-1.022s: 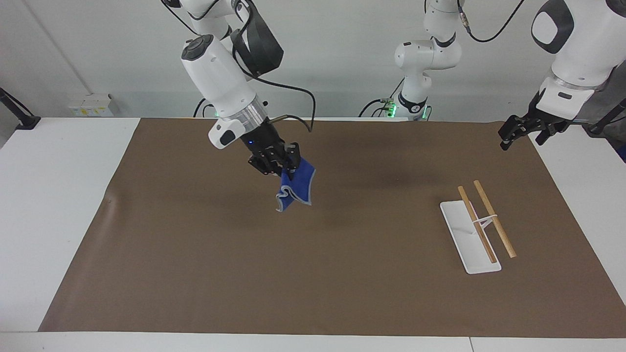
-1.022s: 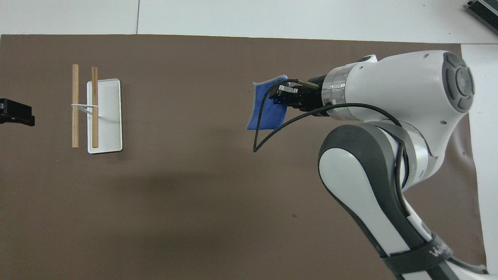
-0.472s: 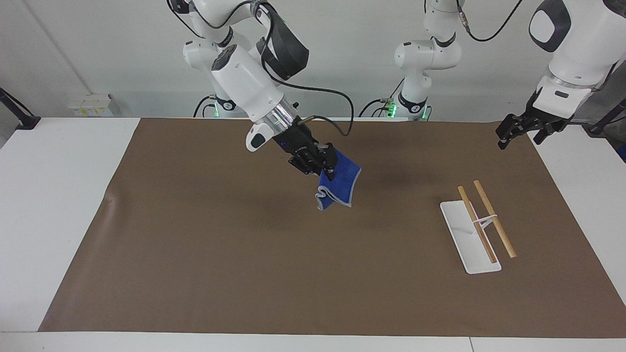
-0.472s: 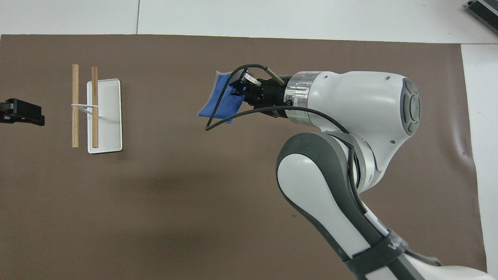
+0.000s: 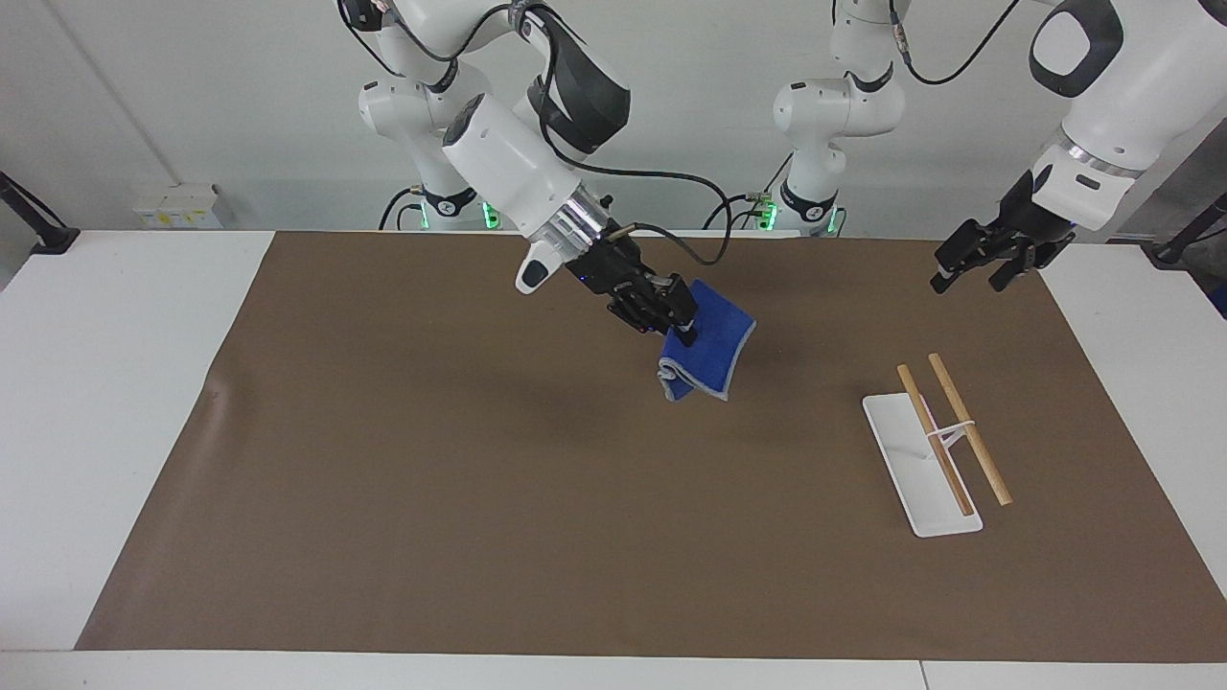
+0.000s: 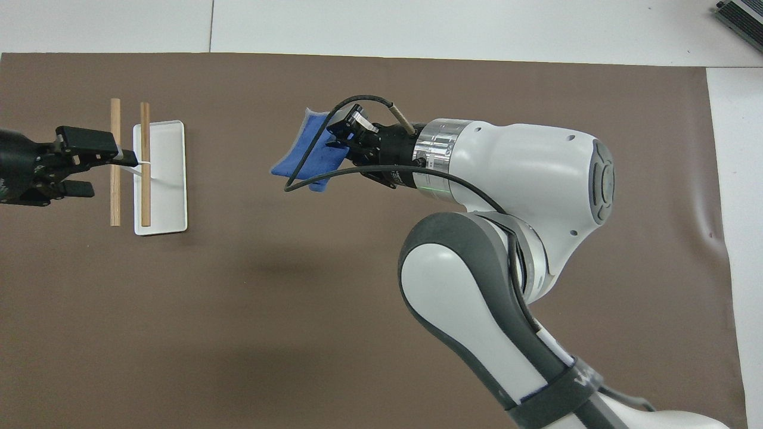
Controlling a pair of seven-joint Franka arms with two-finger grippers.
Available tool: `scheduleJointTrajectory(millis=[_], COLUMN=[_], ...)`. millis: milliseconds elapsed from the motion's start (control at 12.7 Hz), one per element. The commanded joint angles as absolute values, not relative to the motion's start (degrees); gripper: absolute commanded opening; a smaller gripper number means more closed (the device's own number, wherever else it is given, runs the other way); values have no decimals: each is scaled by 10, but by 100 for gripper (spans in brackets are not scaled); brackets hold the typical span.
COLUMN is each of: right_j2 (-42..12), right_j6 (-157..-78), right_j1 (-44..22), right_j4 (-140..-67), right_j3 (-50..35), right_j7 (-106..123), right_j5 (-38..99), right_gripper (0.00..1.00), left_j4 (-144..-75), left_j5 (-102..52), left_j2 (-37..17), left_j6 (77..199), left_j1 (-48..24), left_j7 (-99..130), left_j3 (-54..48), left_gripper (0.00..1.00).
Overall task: Right arm passes towel to left arm to hang
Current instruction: 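Reach the left gripper toward the towel held by the right gripper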
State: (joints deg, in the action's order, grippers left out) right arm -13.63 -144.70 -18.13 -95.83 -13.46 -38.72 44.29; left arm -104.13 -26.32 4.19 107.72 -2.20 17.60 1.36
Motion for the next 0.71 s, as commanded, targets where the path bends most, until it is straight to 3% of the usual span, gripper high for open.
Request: scheduleJointTrajectory(millis=[0, 472, 629], right_j2=[-144, -144, -144], right_j6=[-1449, -1443, -1437], right_j1=[-184, -181, -178], right_j4=[-948, -952, -952], right_j3=[-134, -134, -134], right_j7=[-395, -396, -396], right_j5=[458, 457, 457], right_gripper=[0, 0, 0], left_j4=[-1145, -1217, -1242], left_j5=[-340, -424, -424], left_j2=[103, 110, 110], left_j6=[1170, 1455, 1494], left_j1=[-62, -212, -245], left_j7=[284, 582, 596], left_j3=[16, 14, 14], left_gripper=[100, 100, 100])
